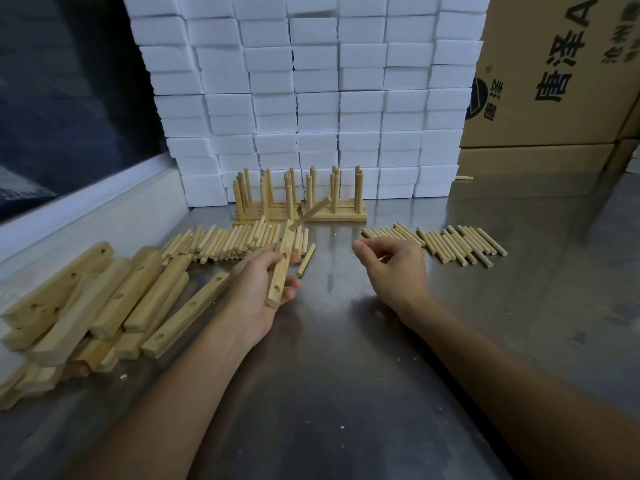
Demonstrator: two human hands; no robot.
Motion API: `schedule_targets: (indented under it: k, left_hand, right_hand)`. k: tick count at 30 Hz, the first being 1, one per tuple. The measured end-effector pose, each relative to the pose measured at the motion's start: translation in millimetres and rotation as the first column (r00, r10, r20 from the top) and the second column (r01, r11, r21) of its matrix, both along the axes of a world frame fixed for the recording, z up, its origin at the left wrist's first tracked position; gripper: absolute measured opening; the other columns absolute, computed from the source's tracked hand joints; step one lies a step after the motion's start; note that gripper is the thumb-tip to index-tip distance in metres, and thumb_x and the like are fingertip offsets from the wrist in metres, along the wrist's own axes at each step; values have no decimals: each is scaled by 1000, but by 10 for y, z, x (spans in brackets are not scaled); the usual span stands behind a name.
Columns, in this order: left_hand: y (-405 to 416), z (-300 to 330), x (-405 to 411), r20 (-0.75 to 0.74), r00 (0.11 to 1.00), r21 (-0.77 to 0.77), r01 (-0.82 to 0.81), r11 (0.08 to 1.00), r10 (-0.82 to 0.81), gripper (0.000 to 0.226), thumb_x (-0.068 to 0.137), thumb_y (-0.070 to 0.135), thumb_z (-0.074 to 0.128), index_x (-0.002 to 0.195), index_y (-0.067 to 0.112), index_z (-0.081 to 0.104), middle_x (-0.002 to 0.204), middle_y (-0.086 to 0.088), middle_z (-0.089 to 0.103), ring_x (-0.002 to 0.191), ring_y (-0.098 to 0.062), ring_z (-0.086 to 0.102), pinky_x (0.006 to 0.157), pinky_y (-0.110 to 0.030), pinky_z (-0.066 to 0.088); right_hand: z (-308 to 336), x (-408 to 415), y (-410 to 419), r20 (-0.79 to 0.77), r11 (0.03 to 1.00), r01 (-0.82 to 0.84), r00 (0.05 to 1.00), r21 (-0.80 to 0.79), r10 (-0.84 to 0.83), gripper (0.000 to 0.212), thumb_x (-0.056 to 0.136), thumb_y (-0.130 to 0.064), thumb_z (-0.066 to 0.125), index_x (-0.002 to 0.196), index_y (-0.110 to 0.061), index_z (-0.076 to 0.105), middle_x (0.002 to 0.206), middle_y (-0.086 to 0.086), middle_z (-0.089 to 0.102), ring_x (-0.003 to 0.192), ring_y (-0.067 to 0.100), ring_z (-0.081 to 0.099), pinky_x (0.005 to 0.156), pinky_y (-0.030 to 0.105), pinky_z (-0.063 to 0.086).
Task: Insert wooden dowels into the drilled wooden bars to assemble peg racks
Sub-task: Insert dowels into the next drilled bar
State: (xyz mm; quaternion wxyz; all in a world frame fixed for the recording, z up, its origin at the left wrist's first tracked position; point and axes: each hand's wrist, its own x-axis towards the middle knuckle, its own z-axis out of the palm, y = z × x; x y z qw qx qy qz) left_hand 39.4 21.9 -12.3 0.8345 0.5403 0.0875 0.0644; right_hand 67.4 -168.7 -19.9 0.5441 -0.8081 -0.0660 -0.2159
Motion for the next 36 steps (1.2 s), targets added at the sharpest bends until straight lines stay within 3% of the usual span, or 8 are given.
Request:
schedule_targets:
  k: [6,8,13,17,22,27,32,36]
  left_hand:
    - [-63,-8,6,-54,998,76,-34,996,39,14,100,15,50,106,11,62,80,-12,74,38,-13,43,29,-17,21]
    - [-37,-20,-2,-50,997,65,-56,996,60,15,97,12,49,97,4,61,75,-13,70,37,-13,41,29,-17,19]
    - [-3,-2,16,-40,997,2,-70,998,70,16,93,4,42,99,1,56,76,-14,68,40,-13,43,29,-17,22]
    - [-18,-26,26,-20,995,100,-92,991,95,15,102,14,48,105,23,61,67,-6,62,39,-12,43,29,-18,22]
    - [-27,-59,23,-2,999,151,-44,988,45,12,103,19,50,95,19,58,62,1,45,40,-8,35,30,-17,20]
    - [-61,-92,11,52,998,327,-43,944,28,23,103,26,49,88,13,60,56,8,44,42,-8,34,33,-18,23]
    - [-110,-101,0,108,994,438,-64,896,19,28,104,25,47,99,-1,58,61,3,39,45,-10,31,38,-21,26]
    - [-124,-117,-33,150,989,520,-71,851,-9,25,104,25,47,92,7,61,62,3,39,48,-10,32,41,-20,29]
  right_hand:
    - [-5,45,-41,34,995,82,996,58,-84,18,91,-15,65,82,-29,72,68,-6,68,64,2,61,55,14,50]
    - [-13,57,-55,35,996,65,997,65,-68,20,91,-8,62,96,-22,76,73,-1,69,57,0,57,49,11,46]
    - [-25,48,-22,68,998,-9,998,59,5,32,101,-16,53,131,-17,62,89,-4,65,71,2,59,59,12,48]
    - [-17,7,25,88,994,-111,990,14,110,33,105,-22,46,135,-21,57,80,-11,53,59,0,48,53,14,39]
    - [-6,-39,121,7,979,-198,980,-44,199,19,103,-23,47,110,-16,64,70,-6,52,53,-1,45,49,15,37]
    - [-60,-111,212,-20,946,-283,959,-159,284,28,101,-31,54,88,-13,70,50,-15,48,48,3,41,49,16,32]
    - [-29,-120,213,-17,944,-221,975,-245,224,21,101,-32,54,97,-21,72,49,-22,51,49,1,47,48,14,32]
    - [-1,-167,231,2,935,-236,969,-265,246,22,101,-32,54,101,-21,73,55,-12,50,52,3,46,55,23,38]
